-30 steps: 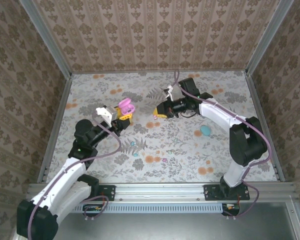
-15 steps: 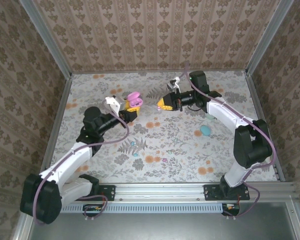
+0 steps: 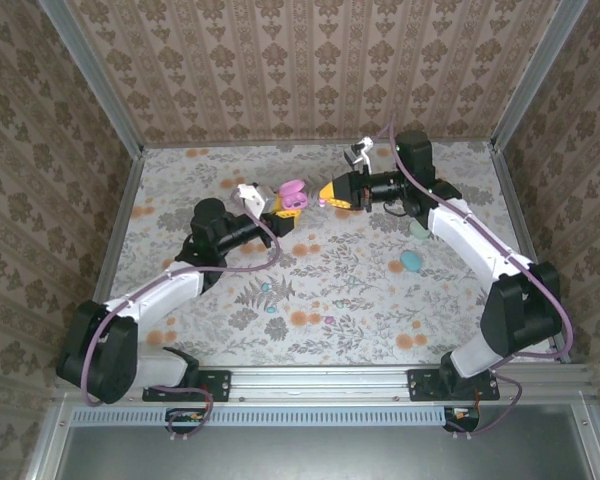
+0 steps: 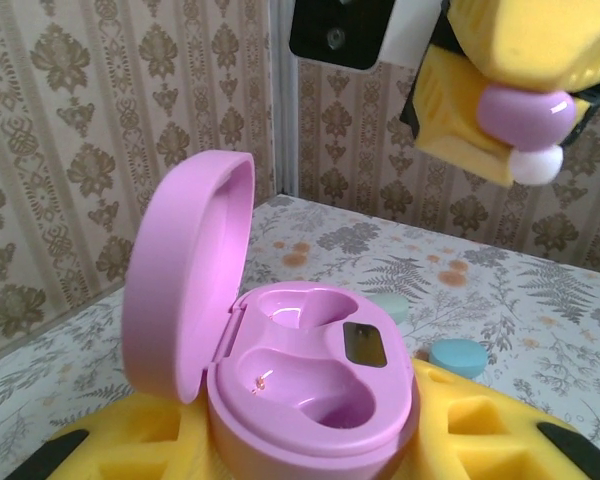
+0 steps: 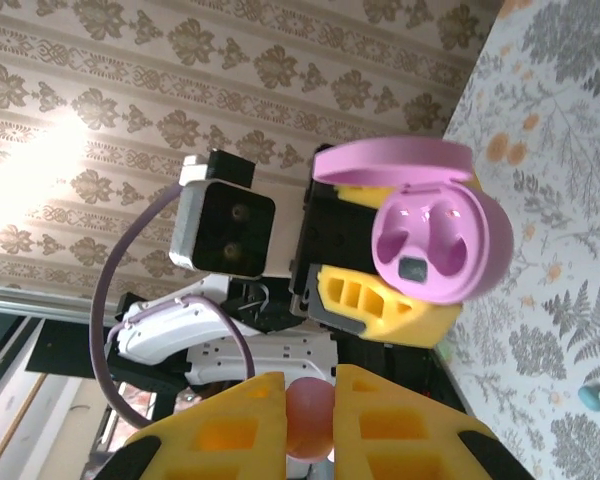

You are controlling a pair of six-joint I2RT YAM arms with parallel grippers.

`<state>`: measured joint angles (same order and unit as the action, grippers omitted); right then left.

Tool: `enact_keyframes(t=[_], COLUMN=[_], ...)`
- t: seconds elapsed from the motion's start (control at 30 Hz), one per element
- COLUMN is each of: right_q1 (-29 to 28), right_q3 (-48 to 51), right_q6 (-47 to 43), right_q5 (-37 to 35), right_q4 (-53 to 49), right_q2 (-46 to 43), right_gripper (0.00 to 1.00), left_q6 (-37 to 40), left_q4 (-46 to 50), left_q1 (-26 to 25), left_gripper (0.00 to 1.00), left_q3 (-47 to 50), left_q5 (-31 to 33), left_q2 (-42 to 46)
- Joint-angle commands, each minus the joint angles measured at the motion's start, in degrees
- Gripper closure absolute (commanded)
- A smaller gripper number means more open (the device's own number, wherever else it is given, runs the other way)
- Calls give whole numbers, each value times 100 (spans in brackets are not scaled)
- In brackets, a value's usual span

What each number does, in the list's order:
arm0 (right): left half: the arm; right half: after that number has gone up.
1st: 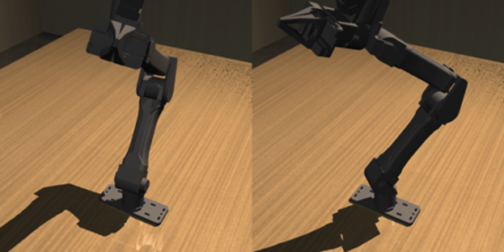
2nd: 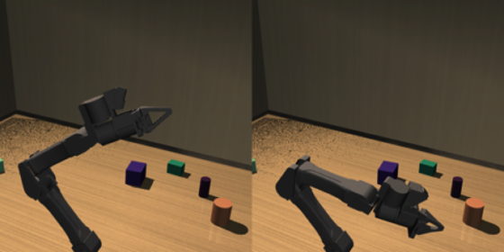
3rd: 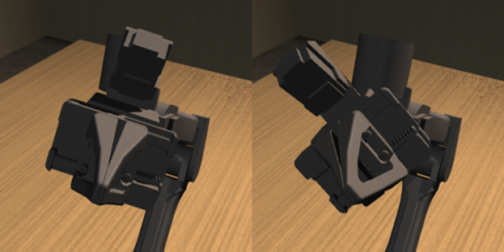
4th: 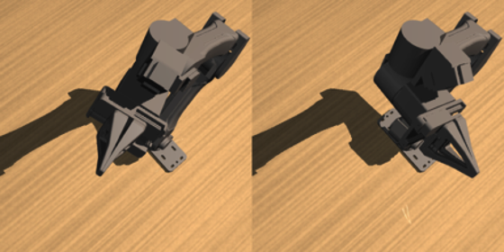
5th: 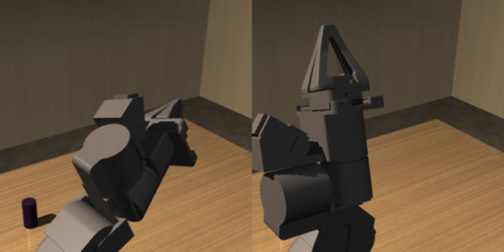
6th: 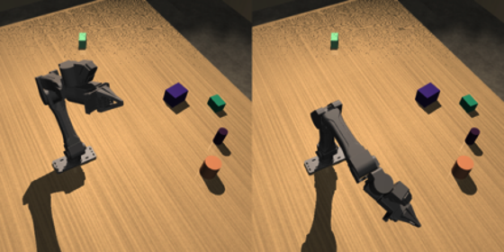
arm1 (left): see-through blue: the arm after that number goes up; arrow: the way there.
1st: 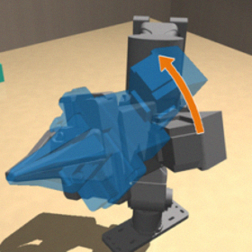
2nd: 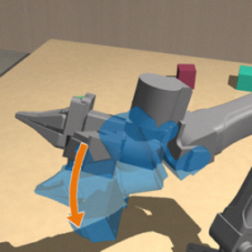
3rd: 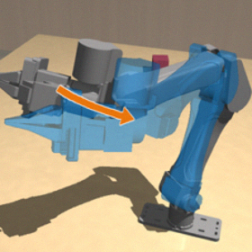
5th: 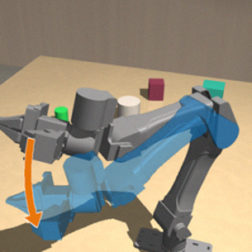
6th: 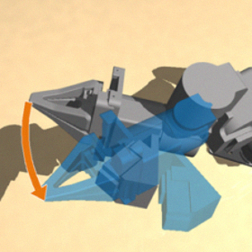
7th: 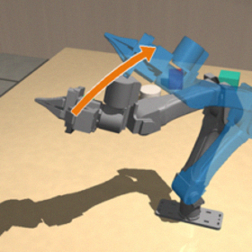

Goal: Insert the wireless bluetooth earbuds into the charging case

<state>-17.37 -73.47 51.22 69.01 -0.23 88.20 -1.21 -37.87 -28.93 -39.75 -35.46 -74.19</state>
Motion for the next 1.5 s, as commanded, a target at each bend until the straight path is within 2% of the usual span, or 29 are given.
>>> enact_keyframes(t=[0.0,0.17,0.83,1.47], right_q1=[-156,-356,-886,-1137], right_q3=[-204,-429,-802,-871], right_q6=[-97,-271,-814,-1205], right_q5=[-464,-1033,-1876,-2678], right_q4=[50,-304,-837,-1191], right_q2=[-181,-75,232,294], right_gripper=[85,85,84,83], left_q6=[200,264,244,35], left_q4=[-341,-340,-311,-491], left_q1=[-60,-130,-200,-210], left_gripper=[64,64,64,64], left_q3=[-250,-339,-386,-357], left_q5=[-279,-338,-389,-287], left_q2=[-51,-126,-119,-126])
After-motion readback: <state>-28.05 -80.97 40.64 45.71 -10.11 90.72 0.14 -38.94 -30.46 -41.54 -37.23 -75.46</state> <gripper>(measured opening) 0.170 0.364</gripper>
